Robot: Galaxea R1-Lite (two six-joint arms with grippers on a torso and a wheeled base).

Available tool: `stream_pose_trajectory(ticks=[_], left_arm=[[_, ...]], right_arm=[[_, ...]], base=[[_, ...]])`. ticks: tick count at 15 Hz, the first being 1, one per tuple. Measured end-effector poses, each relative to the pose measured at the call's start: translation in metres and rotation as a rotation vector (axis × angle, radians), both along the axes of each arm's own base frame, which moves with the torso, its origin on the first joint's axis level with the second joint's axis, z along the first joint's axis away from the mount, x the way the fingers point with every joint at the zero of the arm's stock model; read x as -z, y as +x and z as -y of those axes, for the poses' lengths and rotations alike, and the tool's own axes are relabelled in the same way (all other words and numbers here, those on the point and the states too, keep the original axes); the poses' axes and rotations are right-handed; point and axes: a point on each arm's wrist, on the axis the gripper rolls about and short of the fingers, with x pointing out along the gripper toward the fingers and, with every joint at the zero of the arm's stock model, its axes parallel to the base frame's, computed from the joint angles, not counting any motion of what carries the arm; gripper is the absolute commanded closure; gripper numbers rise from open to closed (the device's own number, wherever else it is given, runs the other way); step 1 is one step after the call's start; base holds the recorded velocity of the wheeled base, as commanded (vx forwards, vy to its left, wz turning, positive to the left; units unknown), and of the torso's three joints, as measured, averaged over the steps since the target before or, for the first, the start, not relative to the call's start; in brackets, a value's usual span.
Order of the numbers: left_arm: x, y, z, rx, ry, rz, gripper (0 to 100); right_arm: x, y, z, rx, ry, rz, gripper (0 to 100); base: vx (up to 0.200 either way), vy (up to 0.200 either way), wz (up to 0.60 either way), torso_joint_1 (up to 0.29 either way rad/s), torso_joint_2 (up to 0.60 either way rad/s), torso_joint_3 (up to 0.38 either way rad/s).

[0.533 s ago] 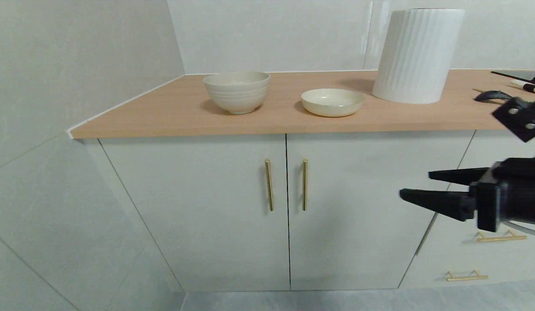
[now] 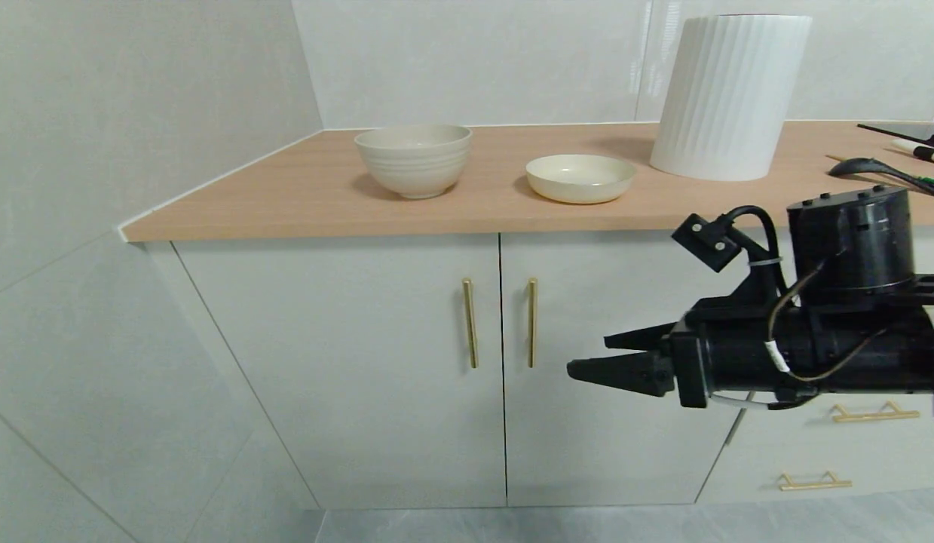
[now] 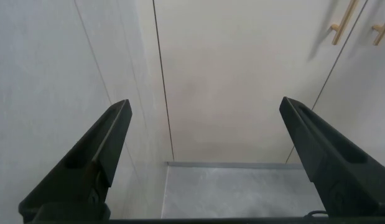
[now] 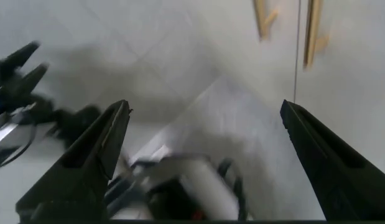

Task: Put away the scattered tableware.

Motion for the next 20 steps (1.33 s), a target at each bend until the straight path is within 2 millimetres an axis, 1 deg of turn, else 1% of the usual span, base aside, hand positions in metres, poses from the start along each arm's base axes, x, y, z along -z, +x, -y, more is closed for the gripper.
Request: stream_pose_trajectory(ticks=[2,4,6,7,10,15,20], left_arm=[[0.0,0.0,0.0,0.0,0.0,0.0,0],[0.0,0.0,0.0,0.0,0.0,0.0,0],[0.0,0.0,0.0,0.0,0.0,0.0,0],[0.0,0.0,0.0,0.0,0.0,0.0,0],[0.0,0.0,0.0,0.0,0.0,0.0,0],[0.0,0.0,0.0,0.0,0.0,0.0,0],[0.0,0.0,0.0,0.0,0.0,0.0,0]], right_arm=[[0.012,0.023,-0.014,0.026,0.041,0.077,0],[0.029,0.043,-0.031,0.096,0.07,0.149,0],[0.044,0.052,-0.043,0.115,0.084,0.096,0],[0.047,0.057,-0.048,0.117,0.085,0.088,0],[0.057,0.067,-0.056,0.124,0.077,0.077,0],[0.063,0.085,-0.067,0.175,0.106,0.12,0],[0.071,0.089,-0.07,0.182,0.115,0.082,0]], base=[[0.0,0.0,0.0,0.0,0.0,0.0],[0.0,0.0,0.0,0.0,0.0,0.0],[0.0,0.0,0.0,0.0,0.0,0.0],[0.0,0.0,0.0,0.0,0.0,0.0],[0.0,0.0,0.0,0.0,0.0,0.0],[0.0,0.0,0.0,0.0,0.0,0.0],[0.0,0.0,0.0,0.0,0.0,0.0]])
